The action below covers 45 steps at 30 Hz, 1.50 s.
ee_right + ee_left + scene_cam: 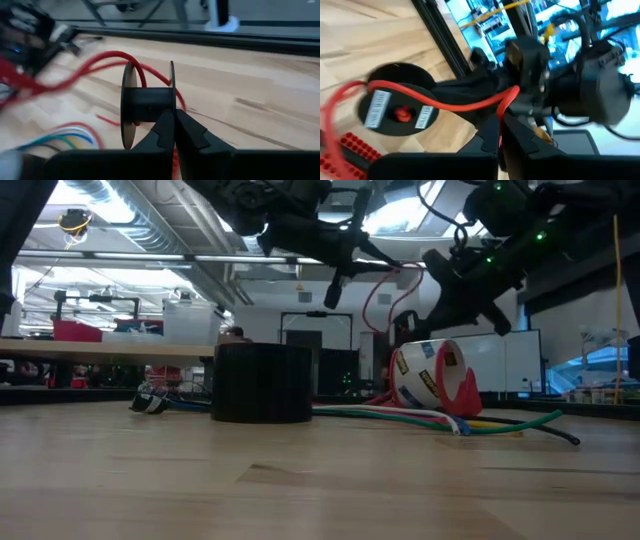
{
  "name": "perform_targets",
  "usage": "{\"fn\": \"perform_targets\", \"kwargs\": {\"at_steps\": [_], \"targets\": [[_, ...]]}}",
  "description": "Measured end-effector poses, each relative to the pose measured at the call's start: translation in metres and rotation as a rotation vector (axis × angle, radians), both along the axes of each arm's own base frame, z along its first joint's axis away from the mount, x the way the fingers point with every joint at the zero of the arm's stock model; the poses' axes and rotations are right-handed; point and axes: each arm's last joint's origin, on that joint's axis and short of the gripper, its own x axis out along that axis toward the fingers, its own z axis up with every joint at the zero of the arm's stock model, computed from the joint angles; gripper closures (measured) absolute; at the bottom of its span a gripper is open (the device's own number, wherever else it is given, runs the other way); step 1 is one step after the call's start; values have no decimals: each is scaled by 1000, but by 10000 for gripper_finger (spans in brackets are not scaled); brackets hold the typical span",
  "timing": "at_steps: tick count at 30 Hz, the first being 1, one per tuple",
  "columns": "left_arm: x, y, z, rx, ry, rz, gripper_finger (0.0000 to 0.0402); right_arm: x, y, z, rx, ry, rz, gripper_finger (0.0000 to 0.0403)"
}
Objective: Coil cords
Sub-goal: Coil the red wire on the black spool
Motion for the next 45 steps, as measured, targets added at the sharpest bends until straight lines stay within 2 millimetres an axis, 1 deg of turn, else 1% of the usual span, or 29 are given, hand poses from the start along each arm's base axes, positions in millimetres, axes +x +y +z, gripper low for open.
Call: {"fn": "perform_targets", "kwargs": {"at_steps": [2,5,9,13,16,19,21,23,29,32,40,45], "targets": [[1,-3,0,10,1,-1,400,3,1,4,13,-52,43,398],[0,-1,0,24,3,6,400,7,3,9,52,-129,146,398],[-4,11,1,39,-3,33,400,8,7,8,143,-158,223,398],[-7,20,2,18,-4,56,400,5,6,2,164,-102,173,398],[-4,15,2,21,-6,40,400,4,4,3,117,-100,97,398],[-2,7,2,23,-6,15,400,6,2,7,88,-146,74,398],[-1,5,2,43,-6,3,400,7,2,10,84,-173,83,398],[-2,7,2,51,-6,6,400,8,3,10,96,-175,105,398],[-8,25,2,42,-4,58,400,3,5,0,133,-74,109,398],[-11,31,2,49,1,104,400,4,5,1,135,-77,125,398],[-10,32,1,97,10,129,400,6,6,3,118,-88,210,398],[-14,41,0,133,21,152,400,7,8,3,146,-94,259,398]]}}
